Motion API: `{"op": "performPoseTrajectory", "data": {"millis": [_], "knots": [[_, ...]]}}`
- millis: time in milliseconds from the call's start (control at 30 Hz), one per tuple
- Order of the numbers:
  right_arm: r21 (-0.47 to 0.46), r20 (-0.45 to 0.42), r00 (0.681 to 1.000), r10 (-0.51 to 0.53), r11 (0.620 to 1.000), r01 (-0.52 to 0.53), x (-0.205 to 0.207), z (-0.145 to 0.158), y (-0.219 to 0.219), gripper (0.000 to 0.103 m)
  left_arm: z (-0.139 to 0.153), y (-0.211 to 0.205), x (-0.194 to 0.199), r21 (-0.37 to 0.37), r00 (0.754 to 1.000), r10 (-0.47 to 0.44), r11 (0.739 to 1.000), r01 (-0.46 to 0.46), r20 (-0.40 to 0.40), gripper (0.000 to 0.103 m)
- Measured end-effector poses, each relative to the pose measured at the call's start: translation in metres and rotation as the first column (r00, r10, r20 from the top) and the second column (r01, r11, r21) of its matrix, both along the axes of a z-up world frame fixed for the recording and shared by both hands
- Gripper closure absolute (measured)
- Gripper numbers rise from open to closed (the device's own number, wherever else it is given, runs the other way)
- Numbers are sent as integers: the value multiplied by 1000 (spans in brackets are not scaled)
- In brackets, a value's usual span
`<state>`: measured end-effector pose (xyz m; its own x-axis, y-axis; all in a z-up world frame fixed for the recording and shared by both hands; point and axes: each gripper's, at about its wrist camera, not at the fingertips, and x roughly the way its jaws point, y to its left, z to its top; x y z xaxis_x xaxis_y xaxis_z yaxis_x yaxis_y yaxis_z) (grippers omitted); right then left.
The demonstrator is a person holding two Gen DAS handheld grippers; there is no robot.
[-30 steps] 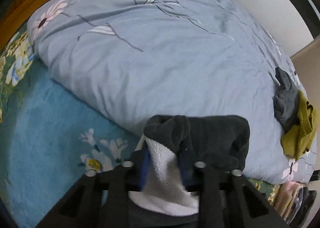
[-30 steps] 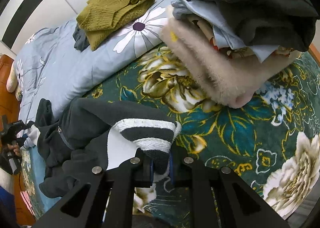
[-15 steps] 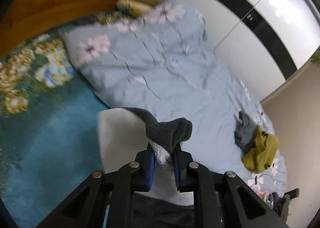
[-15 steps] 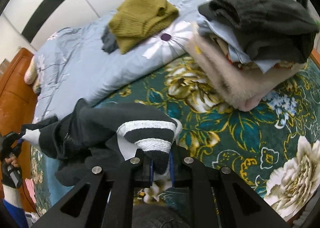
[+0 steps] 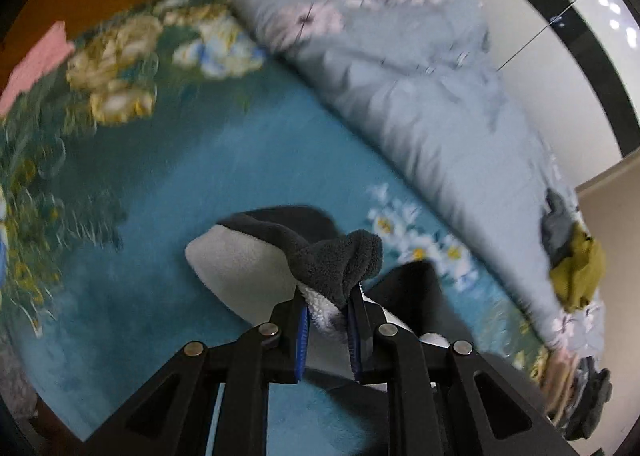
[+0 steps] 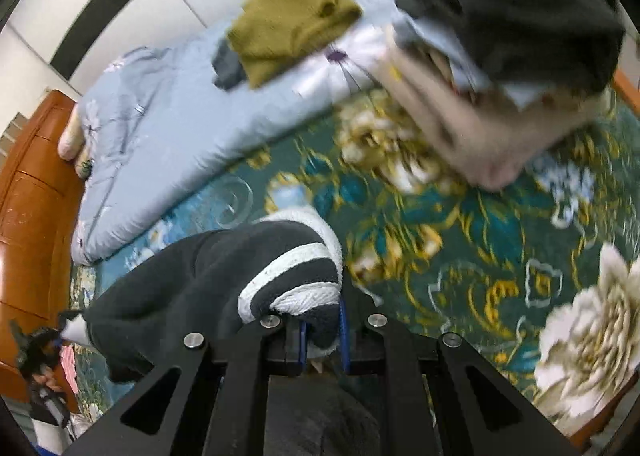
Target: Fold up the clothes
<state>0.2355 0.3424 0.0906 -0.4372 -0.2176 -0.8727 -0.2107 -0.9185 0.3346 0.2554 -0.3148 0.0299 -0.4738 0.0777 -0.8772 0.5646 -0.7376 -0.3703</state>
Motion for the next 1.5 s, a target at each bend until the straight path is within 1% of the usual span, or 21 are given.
{"op": "performPoseTrajectory", "data": {"millis": [67, 233, 300, 333, 400, 433, 500, 567, 633, 667, 733, 833, 867, 933, 967, 1033, 1100, 1167, 1267, 1400, 1500], "knots": [[5, 30, 1000, -6, 1000, 6, 1, -9, 6, 91, -11, 1, -9, 5, 1000, 5, 1000, -5, 19, 86], [-1, 80, 997, -22, 1000, 22, -7, -26, 19, 91, -16, -4, -51, -2, 998, -19, 1000, 19, 53, 83], [6, 108, 994, -31, 1000, 31, -14, -34, 21, 91, -19, -1, -68, -21, 994, -55, 998, 57, 92, 78], [7, 127, 991, -36, 999, 35, -18, -39, 21, 91, -22, 1, -74, -30, 991, -78, 996, 82, 110, 78], [9, 170, 985, -39, 999, 37, -24, -50, 20, 90, -24, 6, -79, -34, 984, -106, 993, 112, 145, 72], [11, 180, 983, -31, 1000, 29, -25, -52, 19, 90, -22, 8, -74, -23, 985, -114, 993, 118, 132, 70], [12, 175, 984, -9, 1000, 7, -21, -49, 20, 89, -18, 10, -63, -1, 986, -128, 992, 129, 107, 52], [14, 170, 985, 12, 1000, -15, -17, -46, 21, 88, -15, 14, -46, 6, 985, -146, 989, 146, 89, 43], [15, 165, 986, 33, 999, -36, -13, -43, 22, 85, -13, 18, -25, 4, 984, -154, 988, 154, 85, 41], [16, 163, 986, 44, 999, -47, -11, -41, 23, 78, -14, 20, -14, 5, 984, -153, 988, 153, 86, 41], [20, 156, 986, 58, 998, -62, -5, -37, 24, 72, -21, 23, 6, 57, 988, -129, 991, 124, 83, 41], [39, 123, 992, 35, 998, -40, 11, -24, 30, 70, -37, 29, 27, 153, 992, -90, 985, 75, 89, 41], [42, 110, 994, 24, 999, -29, 15, -20, 32, 70, -45, 35, 30, 172, 991, -86, 983, 68, 100, 41], [53, 74, 997, 19, 998, -23, 23, -10, 30, 70, -54, 49, 28, 169, 985, -113, 982, 90, 133, 41], [70, 59, 997, 40, 997, -44, 25, -6, 25, 67, -59, 57, 26, 171, 981, -128, 980, 102, 147, 41], [112, 46, 992, 121, 986, -126, 27, -3, 9, 61, -66, 73, 23, 219, 978, -152, 969, 118, 146, 41], [124, 43, 979, 200, 971, -203, 29, -3, -8, 60, -72, 85, 22, 264, 978, -146, 959, 103, 150, 41], [122, 49, 956, 290, 948, -294, 30, -7, -31, 60, -79, 93, 22, 308, 976, -139, 948, 83, 165, 41], [160, 58, 929, 366, 915, -371, 27, -8, -54, 60, -85, 103, 21, 360, 976, -135, 931, 66, 170, 41], [210, 66, 897, 437, 873, -441, 22, -7, -80, 60, -90, 112, 16, 471, 984, -107, 882, 28, 143, 41], [206, 54, 906, 420, 883, -422, 19, -3, -80, 60, -94, 121, 11, 552, 986, -90, 834, -2, 141, 44]]}}
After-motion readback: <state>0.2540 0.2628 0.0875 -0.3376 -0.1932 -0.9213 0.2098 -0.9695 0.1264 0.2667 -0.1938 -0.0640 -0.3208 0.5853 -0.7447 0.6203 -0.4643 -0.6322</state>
